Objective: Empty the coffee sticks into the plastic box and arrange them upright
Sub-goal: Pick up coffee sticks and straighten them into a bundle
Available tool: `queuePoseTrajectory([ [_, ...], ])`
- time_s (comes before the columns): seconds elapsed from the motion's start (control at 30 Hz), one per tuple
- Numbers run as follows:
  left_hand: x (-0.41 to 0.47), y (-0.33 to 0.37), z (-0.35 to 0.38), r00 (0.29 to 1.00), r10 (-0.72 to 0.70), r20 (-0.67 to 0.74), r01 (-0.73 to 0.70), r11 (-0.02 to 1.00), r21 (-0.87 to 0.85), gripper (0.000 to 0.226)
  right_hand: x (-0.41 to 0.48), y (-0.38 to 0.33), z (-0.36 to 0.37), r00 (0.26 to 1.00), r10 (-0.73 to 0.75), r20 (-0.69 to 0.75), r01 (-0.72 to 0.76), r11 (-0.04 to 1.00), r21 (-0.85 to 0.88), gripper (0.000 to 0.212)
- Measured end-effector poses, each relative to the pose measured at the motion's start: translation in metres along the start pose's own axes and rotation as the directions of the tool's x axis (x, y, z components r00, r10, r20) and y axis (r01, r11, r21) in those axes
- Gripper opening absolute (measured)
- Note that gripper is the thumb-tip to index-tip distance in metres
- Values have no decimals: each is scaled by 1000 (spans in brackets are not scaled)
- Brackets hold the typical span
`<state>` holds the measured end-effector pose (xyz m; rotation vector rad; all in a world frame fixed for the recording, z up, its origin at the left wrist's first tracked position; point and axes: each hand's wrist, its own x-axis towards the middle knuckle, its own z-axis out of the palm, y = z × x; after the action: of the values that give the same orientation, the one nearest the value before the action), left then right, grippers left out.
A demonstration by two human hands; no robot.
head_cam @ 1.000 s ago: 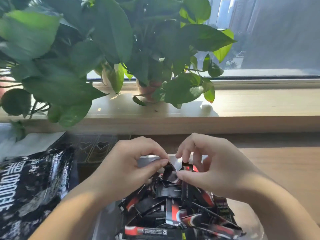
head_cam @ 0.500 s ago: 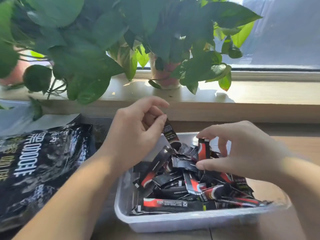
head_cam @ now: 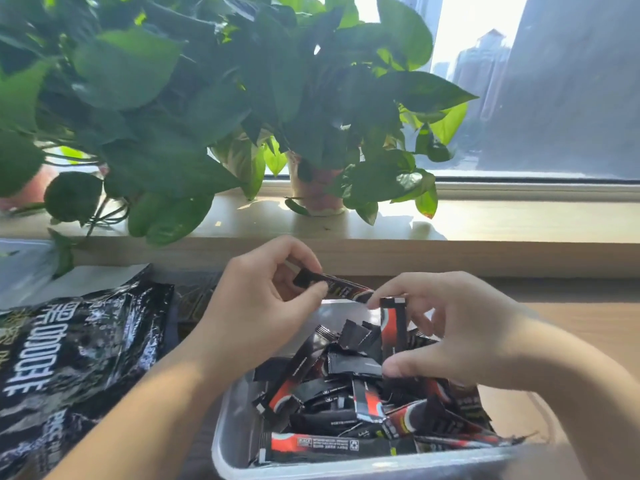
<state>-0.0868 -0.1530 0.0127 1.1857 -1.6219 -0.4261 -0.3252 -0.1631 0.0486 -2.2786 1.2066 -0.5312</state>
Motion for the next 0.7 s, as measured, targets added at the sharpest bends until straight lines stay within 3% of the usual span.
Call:
queuePoseTrajectory([
  [0.33, -2, 14, 3, 999, -33, -6, 31, 988, -152, 20, -1, -3, -5, 990, -29, -138, 81, 920, 383, 27],
  [0.5, -3, 16, 3, 998, -39, -41, 32, 985, -170, 14, 1, 4, -9, 989, 30, -146, 51, 852, 521, 22],
  [0.6, -3, 17, 4, 997, -65, -36, 57, 980, -192, 15, 4, 9, -11, 989, 67, -132, 29, 784, 620, 32],
  [0.7, -5, 21, 4, 995, -96, 7, 95, 971, -217, 20, 5, 10, -11, 983, 74, -170, 66, 718, 693, 21],
])
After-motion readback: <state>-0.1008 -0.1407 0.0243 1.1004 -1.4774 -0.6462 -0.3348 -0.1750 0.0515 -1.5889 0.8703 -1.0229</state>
